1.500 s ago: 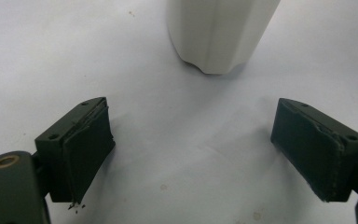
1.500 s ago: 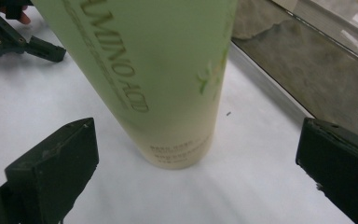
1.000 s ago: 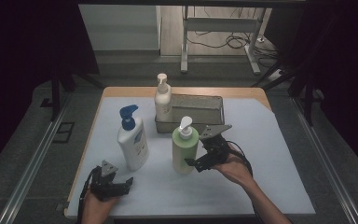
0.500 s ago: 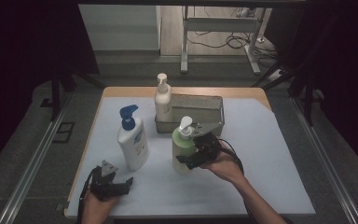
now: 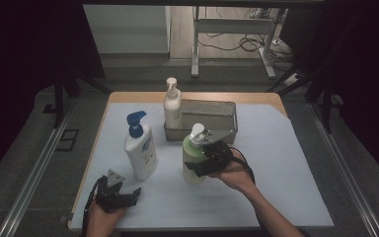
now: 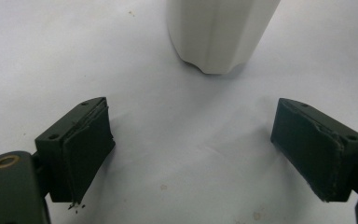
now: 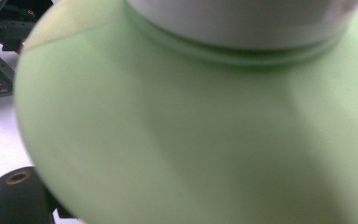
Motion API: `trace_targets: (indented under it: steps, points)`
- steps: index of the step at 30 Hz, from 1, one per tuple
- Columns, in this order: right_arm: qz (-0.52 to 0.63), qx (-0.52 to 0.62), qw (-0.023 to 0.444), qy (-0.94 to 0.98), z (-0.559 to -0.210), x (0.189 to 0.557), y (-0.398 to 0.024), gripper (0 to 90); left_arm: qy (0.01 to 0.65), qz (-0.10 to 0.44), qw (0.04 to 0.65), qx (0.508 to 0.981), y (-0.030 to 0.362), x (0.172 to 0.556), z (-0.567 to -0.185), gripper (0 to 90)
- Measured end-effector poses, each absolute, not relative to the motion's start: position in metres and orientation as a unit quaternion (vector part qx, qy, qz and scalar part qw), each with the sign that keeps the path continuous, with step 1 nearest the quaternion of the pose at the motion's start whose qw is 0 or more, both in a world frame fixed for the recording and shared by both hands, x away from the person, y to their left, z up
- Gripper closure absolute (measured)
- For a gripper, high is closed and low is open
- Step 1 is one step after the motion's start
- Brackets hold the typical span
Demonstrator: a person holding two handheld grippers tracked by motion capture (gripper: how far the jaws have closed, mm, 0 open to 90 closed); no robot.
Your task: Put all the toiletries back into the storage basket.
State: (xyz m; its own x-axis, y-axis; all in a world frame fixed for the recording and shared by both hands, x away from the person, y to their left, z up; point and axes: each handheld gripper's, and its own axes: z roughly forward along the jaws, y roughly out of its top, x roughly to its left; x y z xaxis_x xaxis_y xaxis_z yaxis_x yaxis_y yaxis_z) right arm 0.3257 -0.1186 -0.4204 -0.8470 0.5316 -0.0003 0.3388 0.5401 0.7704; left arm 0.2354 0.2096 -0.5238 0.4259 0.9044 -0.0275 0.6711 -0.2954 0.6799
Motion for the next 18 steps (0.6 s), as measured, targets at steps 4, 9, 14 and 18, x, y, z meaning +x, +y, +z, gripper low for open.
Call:
trace_targets:
  steps: [4, 9, 14, 18]
  points:
    - [0.402, 0.255, 0.119, 0.871, -0.419, 0.325, -0.118, 12.4, 0.503, 0.185, 0.315, 0.783, 0.21, 0.235, -0.524, 11.9]
    - [0.399, 0.265, 0.12, 0.87, -0.412, 0.327, -0.122, 12.5, 0.503, 0.185, 0.315, 0.783, 0.21, 0.235, -0.524, 11.9]
    - [0.399, 0.271, 0.124, 0.867, -0.402, 0.329, -0.125, 12.4, 0.503, 0.185, 0.315, 0.783, 0.21, 0.235, -0.524, 11.9]
    - [0.399, 0.277, 0.126, 0.865, -0.394, 0.332, -0.128, 12.5, 0.503, 0.185, 0.315, 0.783, 0.21, 0.235, -0.524, 11.9]
